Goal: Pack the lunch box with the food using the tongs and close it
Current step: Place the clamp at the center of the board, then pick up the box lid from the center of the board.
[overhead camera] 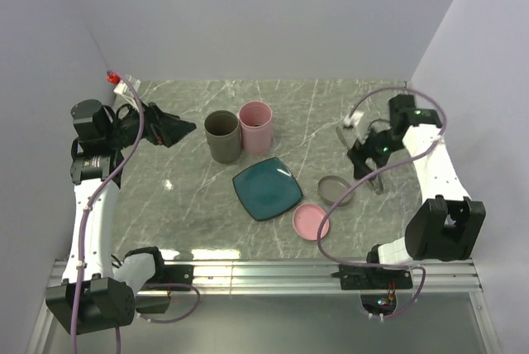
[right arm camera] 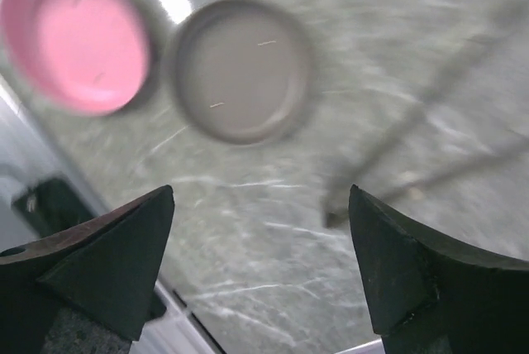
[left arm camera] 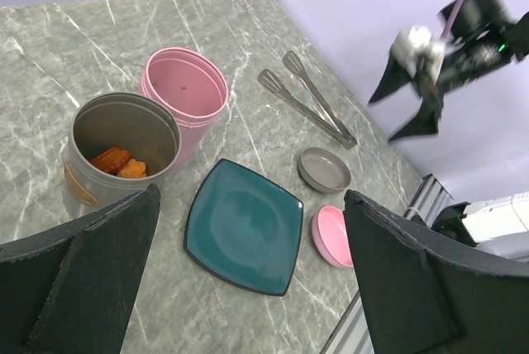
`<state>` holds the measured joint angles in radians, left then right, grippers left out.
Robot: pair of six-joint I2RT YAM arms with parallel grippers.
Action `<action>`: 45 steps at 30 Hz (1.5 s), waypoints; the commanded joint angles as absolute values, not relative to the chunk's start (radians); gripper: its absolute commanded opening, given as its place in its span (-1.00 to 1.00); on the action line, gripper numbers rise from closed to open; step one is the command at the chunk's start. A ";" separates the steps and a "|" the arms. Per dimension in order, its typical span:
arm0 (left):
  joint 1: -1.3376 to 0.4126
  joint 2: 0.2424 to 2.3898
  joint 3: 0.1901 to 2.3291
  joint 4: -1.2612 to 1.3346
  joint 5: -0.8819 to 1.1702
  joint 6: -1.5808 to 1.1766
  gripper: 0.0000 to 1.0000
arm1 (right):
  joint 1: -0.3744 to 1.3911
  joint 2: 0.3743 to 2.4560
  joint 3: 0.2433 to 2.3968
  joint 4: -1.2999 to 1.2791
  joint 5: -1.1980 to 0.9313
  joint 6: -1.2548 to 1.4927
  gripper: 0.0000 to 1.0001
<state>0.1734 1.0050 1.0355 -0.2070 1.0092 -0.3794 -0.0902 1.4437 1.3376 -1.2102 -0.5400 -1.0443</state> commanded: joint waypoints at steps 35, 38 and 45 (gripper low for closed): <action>0.176 1.019 1.080 -0.298 1.009 -0.295 0.99 | 0.319 1.592 0.965 -0.928 -0.362 -1.126 0.05; 0.175 1.002 1.078 -0.298 1.002 -0.275 0.99 | 0.321 1.568 0.989 -0.934 -0.390 -1.095 -0.30; 0.175 0.968 1.112 -0.288 0.872 -0.273 0.99 | 0.287 1.477 1.098 -0.973 -0.486 -0.999 -1.00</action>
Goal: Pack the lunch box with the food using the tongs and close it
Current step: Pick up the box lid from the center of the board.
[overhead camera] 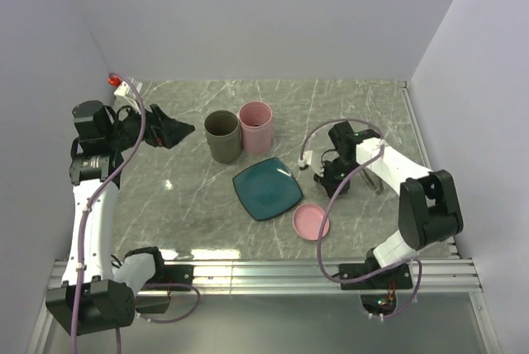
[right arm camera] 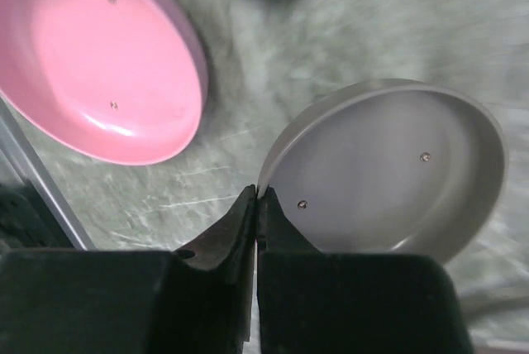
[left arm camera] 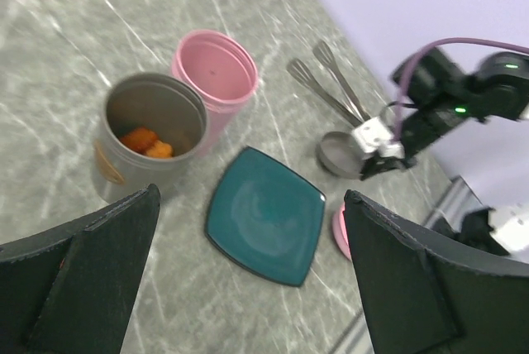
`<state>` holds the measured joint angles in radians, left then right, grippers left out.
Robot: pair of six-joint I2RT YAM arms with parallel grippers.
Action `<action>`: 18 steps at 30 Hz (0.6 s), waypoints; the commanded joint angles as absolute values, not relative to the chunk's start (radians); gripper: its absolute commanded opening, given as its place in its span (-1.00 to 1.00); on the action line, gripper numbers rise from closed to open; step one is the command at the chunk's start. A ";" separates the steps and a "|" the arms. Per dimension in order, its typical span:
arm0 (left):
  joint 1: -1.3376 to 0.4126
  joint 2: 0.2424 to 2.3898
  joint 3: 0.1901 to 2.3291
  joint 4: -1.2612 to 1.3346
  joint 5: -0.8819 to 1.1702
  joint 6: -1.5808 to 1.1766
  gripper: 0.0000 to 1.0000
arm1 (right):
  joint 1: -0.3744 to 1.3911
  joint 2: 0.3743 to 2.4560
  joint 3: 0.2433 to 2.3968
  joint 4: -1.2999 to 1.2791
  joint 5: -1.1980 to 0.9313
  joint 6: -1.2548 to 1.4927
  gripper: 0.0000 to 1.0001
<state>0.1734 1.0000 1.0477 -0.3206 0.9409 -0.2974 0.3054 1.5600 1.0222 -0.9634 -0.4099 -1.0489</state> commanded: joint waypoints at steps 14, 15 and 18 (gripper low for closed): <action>0.176 1.022 1.237 -0.139 1.029 -0.588 0.99 | 0.253 0.997 1.146 -0.301 -0.905 -0.510 -1.00; 0.175 1.009 1.160 -0.064 1.064 -0.780 0.99 | 0.283 0.968 1.116 -0.141 -0.907 -0.453 -1.00; 0.167 0.953 1.001 0.349 1.056 -1.133 0.99 | 0.343 0.882 1.007 0.117 -0.873 -0.385 -1.00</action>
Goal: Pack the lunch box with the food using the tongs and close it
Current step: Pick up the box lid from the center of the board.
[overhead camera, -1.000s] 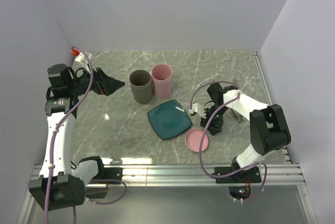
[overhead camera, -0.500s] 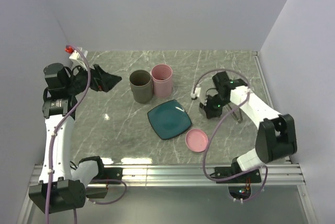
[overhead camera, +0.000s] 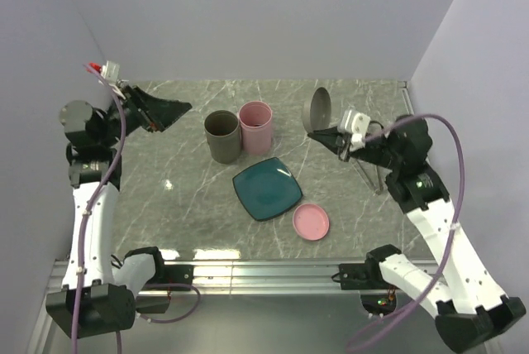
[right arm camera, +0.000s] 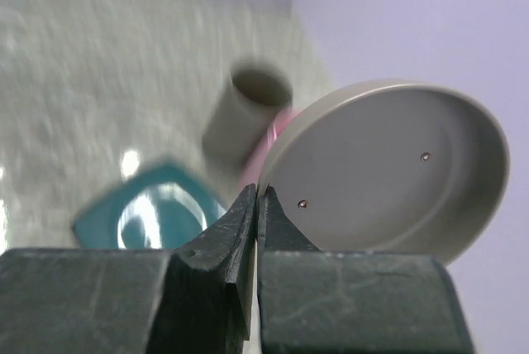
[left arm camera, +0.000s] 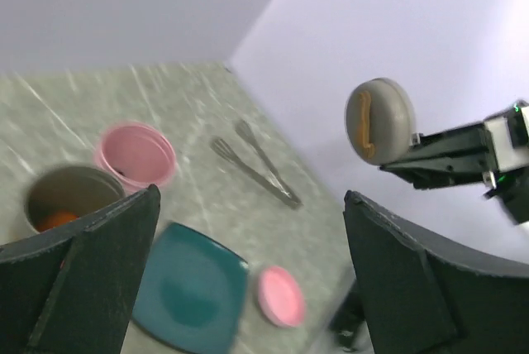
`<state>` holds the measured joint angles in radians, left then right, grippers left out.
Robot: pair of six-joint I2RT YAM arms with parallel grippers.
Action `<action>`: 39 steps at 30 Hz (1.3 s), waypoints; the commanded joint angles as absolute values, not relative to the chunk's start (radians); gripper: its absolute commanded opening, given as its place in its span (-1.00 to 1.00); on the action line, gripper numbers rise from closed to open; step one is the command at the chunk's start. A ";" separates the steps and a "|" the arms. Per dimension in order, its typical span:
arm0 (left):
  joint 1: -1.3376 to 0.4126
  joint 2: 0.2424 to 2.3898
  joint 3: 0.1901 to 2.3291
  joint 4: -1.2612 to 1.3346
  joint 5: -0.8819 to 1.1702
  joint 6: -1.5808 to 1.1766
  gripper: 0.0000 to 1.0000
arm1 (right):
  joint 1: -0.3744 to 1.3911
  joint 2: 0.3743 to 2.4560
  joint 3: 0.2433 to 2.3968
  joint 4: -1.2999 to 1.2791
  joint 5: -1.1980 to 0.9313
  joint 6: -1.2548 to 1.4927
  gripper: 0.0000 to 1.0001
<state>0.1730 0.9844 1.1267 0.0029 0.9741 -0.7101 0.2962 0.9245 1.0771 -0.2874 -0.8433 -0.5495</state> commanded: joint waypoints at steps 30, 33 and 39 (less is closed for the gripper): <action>-0.206 0.940 0.779 0.782 0.879 -1.463 0.39 | 0.847 1.160 1.049 0.572 -0.706 -0.233 -1.00; -0.215 0.940 0.787 0.792 0.885 -1.463 0.39 | 0.848 1.167 1.052 0.584 -0.707 -0.212 -1.00; -0.227 0.951 0.796 0.787 0.882 -1.456 0.35 | 0.864 1.172 1.049 0.606 -0.715 -0.193 -1.00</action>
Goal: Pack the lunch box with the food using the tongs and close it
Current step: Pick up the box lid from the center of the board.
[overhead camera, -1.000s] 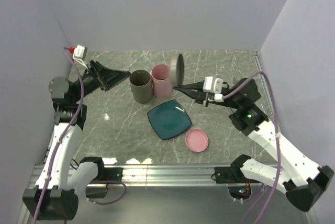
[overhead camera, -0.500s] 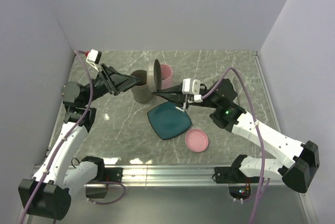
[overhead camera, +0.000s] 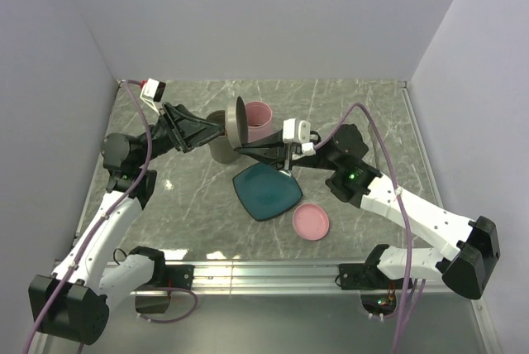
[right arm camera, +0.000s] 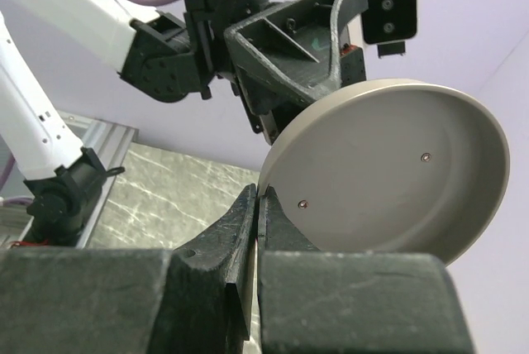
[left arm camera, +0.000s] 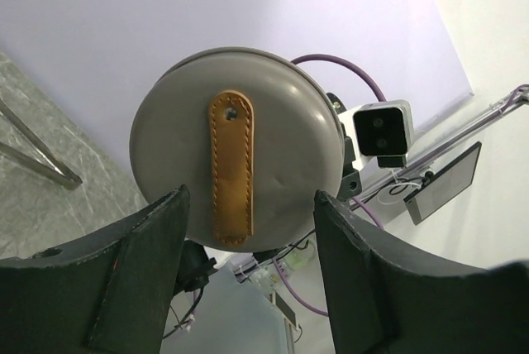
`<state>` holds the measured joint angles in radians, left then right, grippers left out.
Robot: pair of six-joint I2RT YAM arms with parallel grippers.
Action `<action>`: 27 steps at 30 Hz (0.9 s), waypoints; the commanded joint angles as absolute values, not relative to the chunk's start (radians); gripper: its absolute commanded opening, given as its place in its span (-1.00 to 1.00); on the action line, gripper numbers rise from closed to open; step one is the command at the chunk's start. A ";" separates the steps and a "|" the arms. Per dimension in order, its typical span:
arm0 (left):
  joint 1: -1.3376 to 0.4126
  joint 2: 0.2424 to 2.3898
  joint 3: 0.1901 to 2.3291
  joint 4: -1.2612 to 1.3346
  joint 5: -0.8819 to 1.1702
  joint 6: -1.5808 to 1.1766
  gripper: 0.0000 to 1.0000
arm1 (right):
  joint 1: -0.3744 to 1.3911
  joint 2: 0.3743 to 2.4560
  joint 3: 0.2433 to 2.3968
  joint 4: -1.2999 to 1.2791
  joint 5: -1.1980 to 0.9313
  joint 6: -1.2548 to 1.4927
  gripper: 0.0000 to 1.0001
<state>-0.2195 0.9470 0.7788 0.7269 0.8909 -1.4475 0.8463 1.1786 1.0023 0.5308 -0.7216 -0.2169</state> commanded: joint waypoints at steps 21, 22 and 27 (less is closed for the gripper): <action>-0.242 0.982 0.756 0.982 0.907 -1.600 -0.05 | 0.893 1.200 1.066 0.660 -0.707 -0.137 -1.00; -0.245 0.980 0.755 0.980 0.908 -1.597 -0.05 | 0.893 1.201 1.066 0.661 -0.706 -0.135 -1.00; -0.249 0.979 0.753 0.992 0.911 -1.609 -0.13 | 0.900 1.210 1.074 0.666 -0.718 -0.132 -1.00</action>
<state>-0.2371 0.9859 0.7555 0.9234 0.8925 -1.5921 0.8818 1.2026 1.0161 0.6106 -0.7185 -0.1459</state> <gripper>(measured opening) 0.441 0.020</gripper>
